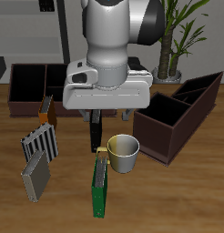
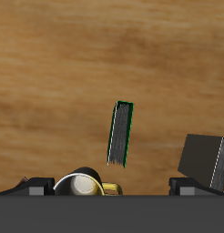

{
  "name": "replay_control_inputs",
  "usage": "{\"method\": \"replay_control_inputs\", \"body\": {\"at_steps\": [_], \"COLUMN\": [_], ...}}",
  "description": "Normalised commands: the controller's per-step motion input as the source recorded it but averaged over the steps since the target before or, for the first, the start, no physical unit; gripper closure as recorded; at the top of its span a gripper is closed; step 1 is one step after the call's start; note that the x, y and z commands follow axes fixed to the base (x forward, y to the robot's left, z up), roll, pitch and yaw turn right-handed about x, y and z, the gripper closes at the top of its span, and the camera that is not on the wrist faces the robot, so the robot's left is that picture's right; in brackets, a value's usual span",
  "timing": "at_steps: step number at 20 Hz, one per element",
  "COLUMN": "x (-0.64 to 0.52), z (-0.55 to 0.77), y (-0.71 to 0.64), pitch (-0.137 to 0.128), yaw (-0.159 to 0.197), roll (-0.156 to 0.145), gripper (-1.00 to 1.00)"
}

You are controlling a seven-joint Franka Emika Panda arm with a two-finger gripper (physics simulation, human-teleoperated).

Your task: Place the green book into the left desk caddy's right compartment

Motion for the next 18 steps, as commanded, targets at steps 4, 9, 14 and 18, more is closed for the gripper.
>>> {"method": "replay_control_inputs", "body": {"at_steps": [4, 9, 14, 18], "x": [0.20, 0.16, 0.12, 0.02], "z": [-0.28, -0.32, -0.27, -0.17], "y": [0.05, 0.01, -0.04, -0.24], "pitch": [0.006, -0.006, 0.002, 0.010], "yaw": [-0.024, -0.025, -0.002, -0.035], "roll": [0.007, 0.004, -0.001, -0.032], "gripper": [-1.00, -1.00, -1.00, -1.00]}}
